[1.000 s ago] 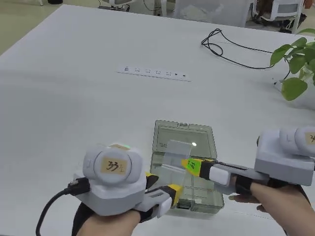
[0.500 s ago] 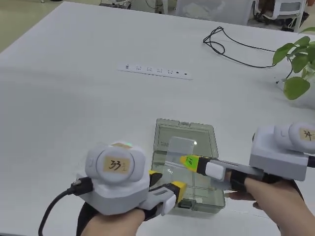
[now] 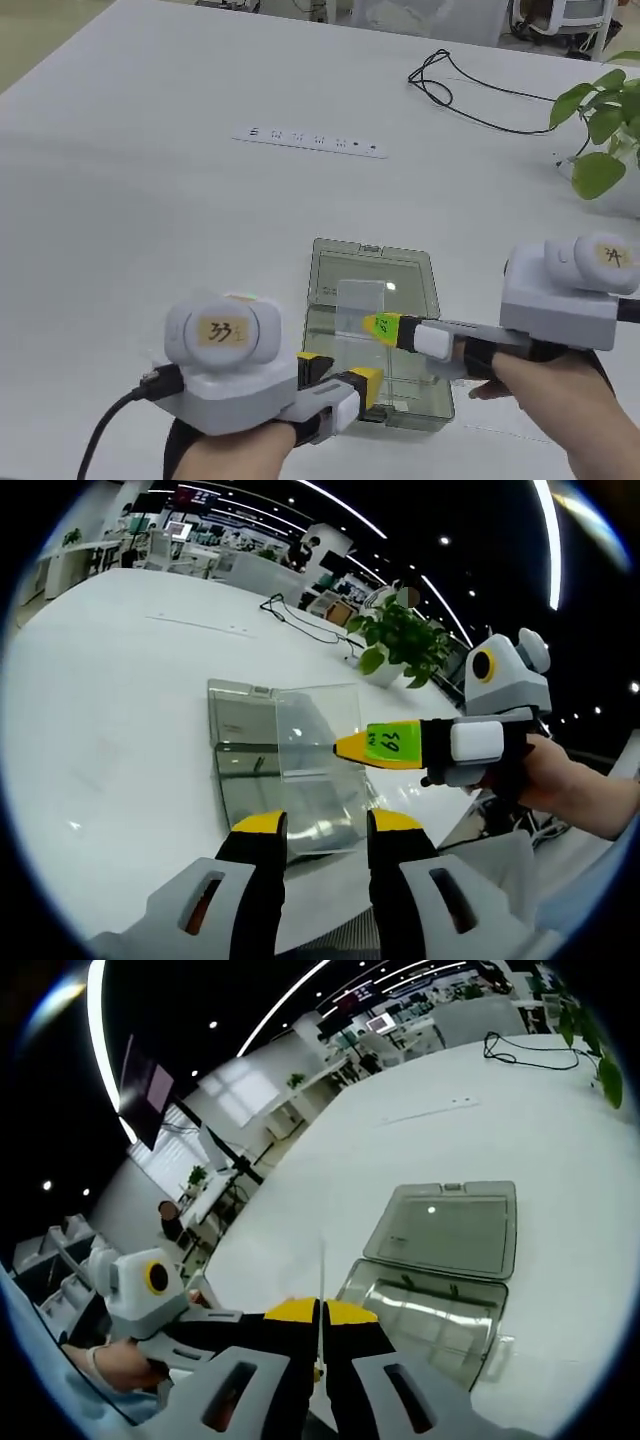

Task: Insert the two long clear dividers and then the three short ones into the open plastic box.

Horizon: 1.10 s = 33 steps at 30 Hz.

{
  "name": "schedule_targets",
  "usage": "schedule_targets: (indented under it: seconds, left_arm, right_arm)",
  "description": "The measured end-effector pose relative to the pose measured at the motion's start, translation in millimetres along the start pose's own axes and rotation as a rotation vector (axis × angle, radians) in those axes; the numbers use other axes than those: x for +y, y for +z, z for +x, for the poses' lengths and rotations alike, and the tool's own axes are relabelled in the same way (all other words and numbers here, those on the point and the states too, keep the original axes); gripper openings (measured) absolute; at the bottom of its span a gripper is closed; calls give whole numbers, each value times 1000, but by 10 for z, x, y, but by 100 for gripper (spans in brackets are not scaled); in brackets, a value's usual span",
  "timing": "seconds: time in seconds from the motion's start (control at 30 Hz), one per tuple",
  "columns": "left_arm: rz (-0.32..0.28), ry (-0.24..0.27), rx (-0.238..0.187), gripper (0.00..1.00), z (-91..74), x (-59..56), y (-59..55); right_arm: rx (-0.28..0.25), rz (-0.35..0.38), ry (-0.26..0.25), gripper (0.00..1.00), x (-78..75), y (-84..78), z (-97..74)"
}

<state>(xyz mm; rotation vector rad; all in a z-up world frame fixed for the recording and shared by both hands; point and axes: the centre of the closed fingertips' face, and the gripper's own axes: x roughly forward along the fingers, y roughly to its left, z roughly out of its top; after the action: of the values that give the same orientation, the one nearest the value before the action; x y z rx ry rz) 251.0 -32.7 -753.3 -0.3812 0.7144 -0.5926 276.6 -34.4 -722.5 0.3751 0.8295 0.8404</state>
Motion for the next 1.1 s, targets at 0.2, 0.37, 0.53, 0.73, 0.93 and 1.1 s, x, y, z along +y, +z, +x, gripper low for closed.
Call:
schedule_targets:
  seconds: [0.2, 0.37, 0.53, 0.73, 0.93, 1.1]
  left_arm:
    - [14, -8, 2, 30, 22, -10, -33]
    - [77, -25, 8, 35, 22, -47, -46]
    - [200, -51, 6, 55, -28, -61, -55]
    - [350, -76, -9, 72, -81, -12, -29]
    - [466, -87, -2, 93, -122, 56, -47]
    - [538, -106, -20, 100, -152, 71, -46]
  right_arm:
    - [16, 16, -9, 2, -14, -40, -14]
    - [29, 5, -25, 2, -38, -61, -34]
    - [39, 11, -53, 2, -109, -50, -80]
    - [57, 44, -109, 2, -271, 24, -156]
    - [105, 48, -181, 2, -391, 78, -213]
    - [149, 52, -218, 2, -389, 112, -196]
